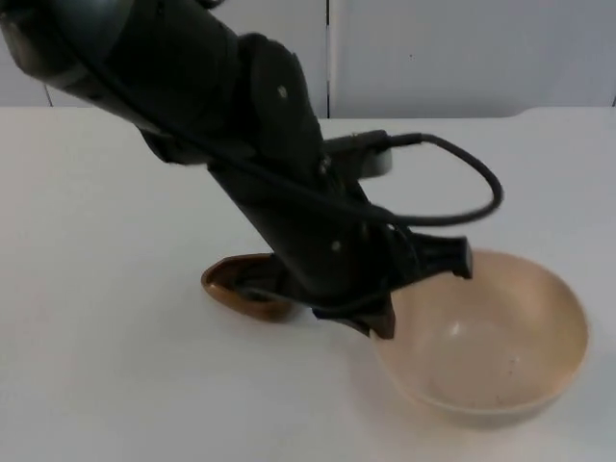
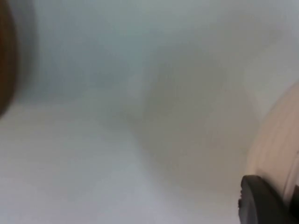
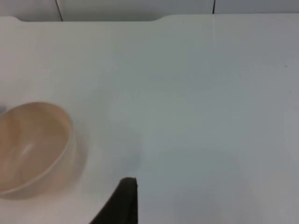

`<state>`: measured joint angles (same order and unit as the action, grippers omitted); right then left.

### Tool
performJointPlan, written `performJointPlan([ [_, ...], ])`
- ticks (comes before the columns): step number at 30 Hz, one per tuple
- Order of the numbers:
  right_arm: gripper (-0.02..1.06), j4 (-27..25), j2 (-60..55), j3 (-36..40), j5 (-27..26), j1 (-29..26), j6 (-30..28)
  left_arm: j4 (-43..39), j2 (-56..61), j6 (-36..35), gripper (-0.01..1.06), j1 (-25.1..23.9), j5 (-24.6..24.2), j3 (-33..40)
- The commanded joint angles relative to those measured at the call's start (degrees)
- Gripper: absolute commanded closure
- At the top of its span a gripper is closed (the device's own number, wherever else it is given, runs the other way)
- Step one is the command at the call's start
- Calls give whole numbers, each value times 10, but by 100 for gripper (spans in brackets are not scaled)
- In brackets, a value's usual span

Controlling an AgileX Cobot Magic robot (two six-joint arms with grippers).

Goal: Pick up the bowl with the left hand and pour the coffee beans from the cup into the bowl with the right hand.

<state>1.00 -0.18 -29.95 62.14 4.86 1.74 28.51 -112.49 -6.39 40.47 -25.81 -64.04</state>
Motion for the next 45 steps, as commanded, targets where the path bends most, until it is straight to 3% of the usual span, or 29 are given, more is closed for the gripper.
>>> performJointPlan([
  [1,-1,3,2,4,-4,-3,-3,-6,16,-6,105,-13,-9,-2],
  [7,-1,3,2,4,-4,-3,-3,-67,69,-39,105,-51,-57,-2],
  [11,-1,3,2,4,-4,-3,-3,-208,116,-143,105,-58,-114,-2],
  [13,-1,3,2,4,-4,-3,-3,-231,121,-161,105,-58,-122,-2],
  [15,-1,3,2,4,-4,-3,-3,-310,145,-243,105,-58,-159,-2],
  [18,-1,3,2,4,-4,-3,-3,-359,167,-277,105,-58,-182,-1],
  [26,-1,3,2,4,-4,-3,-3,-360,225,-280,105,-66,-187,35],
  [37,-1,3,2,4,-4,-3,-3,-292,290,-280,105,-150,-184,153],
  [45,-1,2,2,4,-4,-3,-3,-258,344,-292,105,-153,-154,230],
])
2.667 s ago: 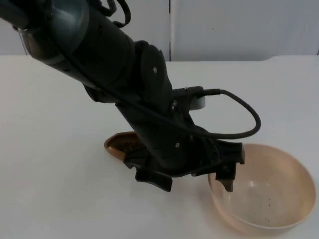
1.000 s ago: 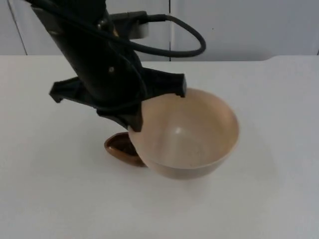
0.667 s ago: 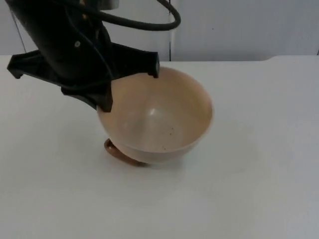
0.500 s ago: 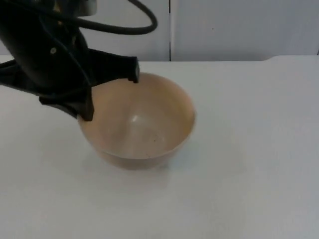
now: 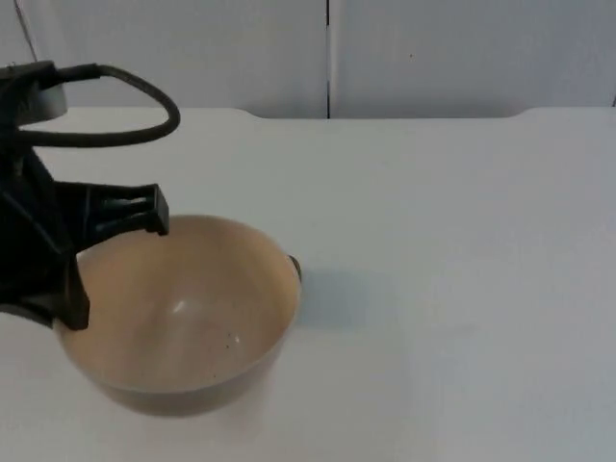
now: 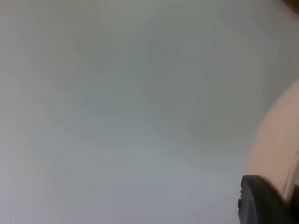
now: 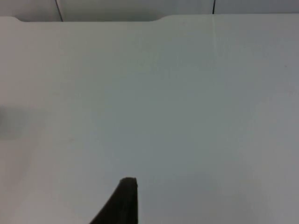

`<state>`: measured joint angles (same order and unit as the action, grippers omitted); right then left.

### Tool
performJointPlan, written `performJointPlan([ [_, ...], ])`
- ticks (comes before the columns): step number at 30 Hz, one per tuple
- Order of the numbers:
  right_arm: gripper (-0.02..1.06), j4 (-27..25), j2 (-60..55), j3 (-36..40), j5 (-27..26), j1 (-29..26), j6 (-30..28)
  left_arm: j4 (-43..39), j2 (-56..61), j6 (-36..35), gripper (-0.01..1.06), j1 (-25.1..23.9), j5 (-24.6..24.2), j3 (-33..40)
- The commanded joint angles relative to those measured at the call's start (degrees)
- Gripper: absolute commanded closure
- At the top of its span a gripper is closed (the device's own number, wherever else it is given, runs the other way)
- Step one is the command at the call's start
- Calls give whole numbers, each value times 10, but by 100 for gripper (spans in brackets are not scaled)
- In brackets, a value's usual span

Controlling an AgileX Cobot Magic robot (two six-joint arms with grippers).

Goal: Pick up the bowl with the left hand and pour the coffee beans from the cup into the bowl with the right hand.

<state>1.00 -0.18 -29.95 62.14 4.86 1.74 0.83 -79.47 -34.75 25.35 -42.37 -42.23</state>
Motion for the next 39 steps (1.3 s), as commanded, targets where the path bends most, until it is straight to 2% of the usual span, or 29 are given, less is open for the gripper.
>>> performJointPlan([
  [1,-1,2,2,4,-4,-3,-3,19,21,-16,105,-1,13,23],
  [6,-1,2,2,4,-4,-3,-3,15,52,-18,105,-1,15,60],
  [11,-1,0,2,4,-4,-3,-3,-12,80,-18,105,-1,44,100],
  [14,-1,0,2,4,-5,-3,-1,-13,91,-15,105,-1,79,132],
  [21,-1,-13,-2,3,-6,-3,1,-8,91,-15,105,-1,88,140],
  [27,-1,-38,-72,-7,-27,-3,1,-8,91,-15,105,-1,89,140],
  [30,-1,-54,-137,-22,-63,-3,1,-8,91,-15,105,-1,93,140],
  [39,2,-56,-303,-87,-103,-3,1,-8,91,-15,105,-1,94,140],
])
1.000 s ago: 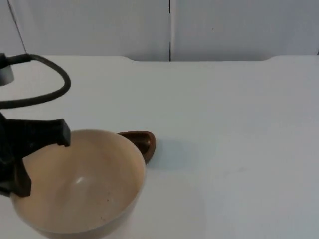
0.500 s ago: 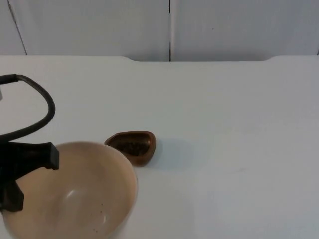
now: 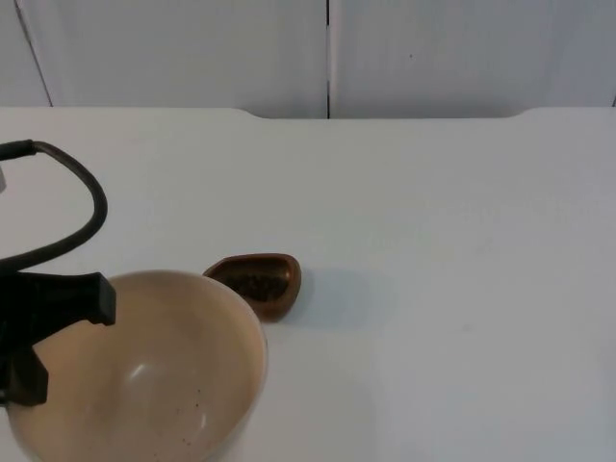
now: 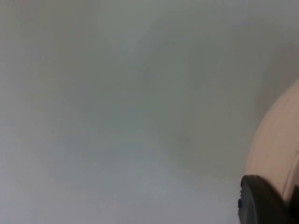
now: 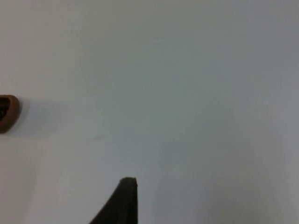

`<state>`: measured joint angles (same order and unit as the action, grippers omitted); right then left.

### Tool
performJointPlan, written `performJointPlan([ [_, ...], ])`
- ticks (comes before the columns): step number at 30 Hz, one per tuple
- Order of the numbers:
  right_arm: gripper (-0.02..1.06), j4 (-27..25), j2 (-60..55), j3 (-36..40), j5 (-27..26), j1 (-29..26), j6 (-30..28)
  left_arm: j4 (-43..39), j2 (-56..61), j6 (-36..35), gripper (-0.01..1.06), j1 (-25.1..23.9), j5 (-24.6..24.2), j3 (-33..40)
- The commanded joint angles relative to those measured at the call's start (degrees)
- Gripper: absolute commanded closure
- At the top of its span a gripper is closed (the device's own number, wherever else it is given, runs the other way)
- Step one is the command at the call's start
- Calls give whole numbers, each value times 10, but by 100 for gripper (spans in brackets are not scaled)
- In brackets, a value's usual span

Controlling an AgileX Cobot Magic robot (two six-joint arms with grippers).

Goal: Pick up the bowl with the left hand and pour the coffee beans from the cup into the bowl with the right hand.

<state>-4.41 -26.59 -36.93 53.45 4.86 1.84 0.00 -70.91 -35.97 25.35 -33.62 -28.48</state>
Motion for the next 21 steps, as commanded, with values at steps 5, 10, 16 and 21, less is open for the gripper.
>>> performJointPlan([
  [5,2,-2,-145,-78,-20,-3,0,0,5,-3,105,-1,8,2],
  [10,2,-21,-232,-126,-19,-3,-12,5,5,-3,105,-1,9,2],
  [16,2,-111,-324,-167,-19,2,-64,5,5,-3,105,-1,9,2],
  [21,2,-124,-388,-187,-27,56,-61,6,5,-3,105,-1,9,2],
])
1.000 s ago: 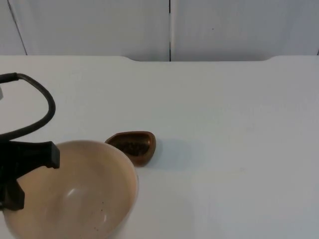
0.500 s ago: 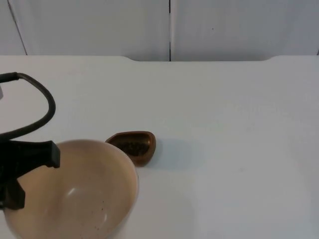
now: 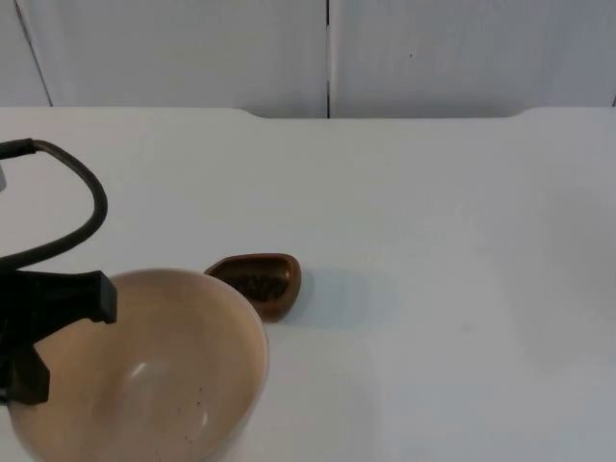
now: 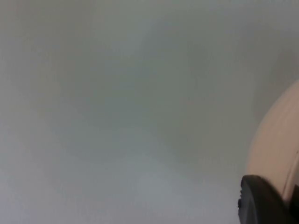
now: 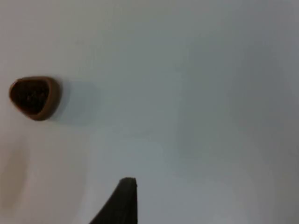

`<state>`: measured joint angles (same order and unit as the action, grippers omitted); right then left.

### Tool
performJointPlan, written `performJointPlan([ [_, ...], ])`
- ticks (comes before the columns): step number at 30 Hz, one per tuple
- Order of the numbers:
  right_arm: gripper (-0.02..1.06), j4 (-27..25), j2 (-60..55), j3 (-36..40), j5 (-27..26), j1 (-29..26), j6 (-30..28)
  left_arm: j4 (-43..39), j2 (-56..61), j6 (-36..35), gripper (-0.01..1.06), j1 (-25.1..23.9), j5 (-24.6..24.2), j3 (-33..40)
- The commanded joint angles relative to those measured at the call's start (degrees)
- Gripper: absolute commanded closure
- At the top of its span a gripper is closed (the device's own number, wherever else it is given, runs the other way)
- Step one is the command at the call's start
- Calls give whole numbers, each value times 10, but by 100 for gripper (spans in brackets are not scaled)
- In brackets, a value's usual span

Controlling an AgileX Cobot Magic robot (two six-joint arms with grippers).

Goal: Pick up the bowl with the left hand and pour the coffee beans from the cup into the bowl with the right hand.

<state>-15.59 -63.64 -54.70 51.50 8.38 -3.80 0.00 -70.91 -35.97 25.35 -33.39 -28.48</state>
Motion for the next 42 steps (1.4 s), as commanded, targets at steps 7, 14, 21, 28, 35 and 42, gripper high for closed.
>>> performJointPlan([
  [7,2,-11,-106,-15,-63,138,52,10,6,-3,105,-1,8,2],
  [14,2,-11,-214,-22,-135,254,125,10,6,-3,105,-1,9,2],
  [21,2,-7,-313,-110,-120,320,172,10,6,-3,105,-1,9,2],
  [28,2,103,-399,-231,-50,356,321,10,6,-3,105,-1,11,2],
  [35,3,140,-504,-380,31,365,443,15,6,-3,105,-1,10,2],
  [42,7,145,-582,-463,66,370,487,26,6,-3,105,-1,10,2],
])
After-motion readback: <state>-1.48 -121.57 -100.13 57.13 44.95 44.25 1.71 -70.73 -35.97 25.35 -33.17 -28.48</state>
